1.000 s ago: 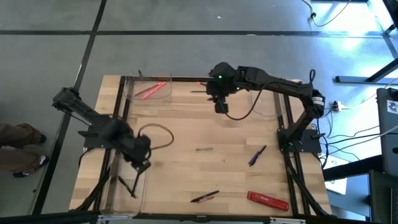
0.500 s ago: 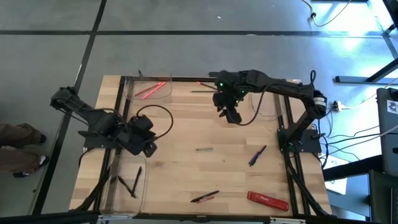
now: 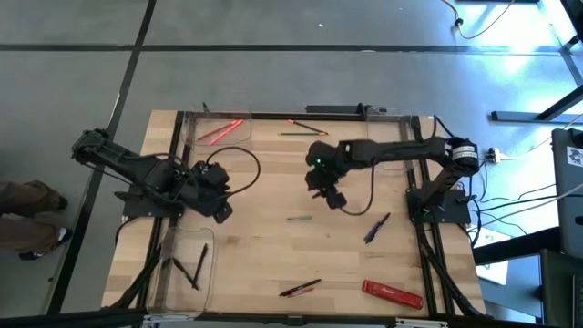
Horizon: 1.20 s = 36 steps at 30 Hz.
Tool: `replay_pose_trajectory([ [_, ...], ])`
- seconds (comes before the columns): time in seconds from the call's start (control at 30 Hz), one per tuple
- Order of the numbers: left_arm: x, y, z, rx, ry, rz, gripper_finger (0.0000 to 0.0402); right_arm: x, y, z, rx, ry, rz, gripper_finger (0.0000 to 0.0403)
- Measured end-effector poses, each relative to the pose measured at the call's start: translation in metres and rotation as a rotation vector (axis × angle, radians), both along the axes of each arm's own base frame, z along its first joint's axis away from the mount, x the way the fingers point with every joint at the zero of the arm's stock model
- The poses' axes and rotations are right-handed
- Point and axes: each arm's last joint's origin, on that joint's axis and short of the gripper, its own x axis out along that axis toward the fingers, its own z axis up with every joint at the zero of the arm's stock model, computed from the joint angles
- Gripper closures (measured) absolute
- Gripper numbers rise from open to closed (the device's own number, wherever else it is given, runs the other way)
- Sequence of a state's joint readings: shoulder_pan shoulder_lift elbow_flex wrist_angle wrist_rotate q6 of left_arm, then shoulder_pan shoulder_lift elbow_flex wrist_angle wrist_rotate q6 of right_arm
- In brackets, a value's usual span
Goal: Sort crayons/erasers/pens/pencils in bins
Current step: Put the gray crayon into the top right transparent bin
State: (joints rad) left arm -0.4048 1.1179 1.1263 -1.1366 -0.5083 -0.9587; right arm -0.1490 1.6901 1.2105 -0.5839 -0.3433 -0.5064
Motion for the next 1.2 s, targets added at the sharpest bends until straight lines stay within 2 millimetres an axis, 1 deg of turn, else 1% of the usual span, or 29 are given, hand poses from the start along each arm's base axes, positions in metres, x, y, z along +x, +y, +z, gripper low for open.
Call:
replay_pose_trajectory([
  [0.1, 0.001, 0.002, 0.0, 0.001, 0.002, 0.009, 0.031, 0.0, 0.011, -0.014, -0.001, -0.039, 0.028, 0.027],
  [0.2, 0.001, 0.003, 0.0, 0.015, 0.012, -0.01, 0.031, -0.002, 0.021, -0.024, 0.038, -0.067, 0.075, 0.027],
  [0.37, 0.001, 0.003, 0.0, 0.043, 0.029, -0.054, 0.031, -0.001, 0.037, -0.032, 0.108, -0.094, 0.051, 0.027],
  [0.5, 0.001, 0.003, 0.0, 0.054, 0.035, -0.07, 0.031, -0.002, 0.046, -0.042, 0.108, -0.136, 0.076, 0.027],
  [0.57, 0.001, 0.003, 0.0, 0.054, 0.036, -0.071, 0.031, -0.003, 0.05, -0.047, 0.092, -0.163, 0.054, 0.027],
  [0.67, 0.001, 0.003, 0.0, 0.053, 0.036, -0.071, 0.031, -0.005, 0.052, -0.055, 0.061, -0.183, -0.01, 0.027],
  [0.83, 0.001, 0.003, 0.0, 0.053, 0.036, -0.071, 0.031, -0.009, 0.052, -0.067, 0.075, -0.162, -0.046, 0.027],
  [1.1, 0.001, 0.002, 0.0, 0.052, 0.034, -0.072, 0.031, -0.003, 0.058, -0.088, 0.081, -0.124, -0.039, 0.027],
  [1.2, 0.001, 0.002, 0.0, 0.052, 0.033, -0.072, 0.031, -0.002, 0.059, -0.094, 0.04, -0.116, -0.063, 0.027],
])
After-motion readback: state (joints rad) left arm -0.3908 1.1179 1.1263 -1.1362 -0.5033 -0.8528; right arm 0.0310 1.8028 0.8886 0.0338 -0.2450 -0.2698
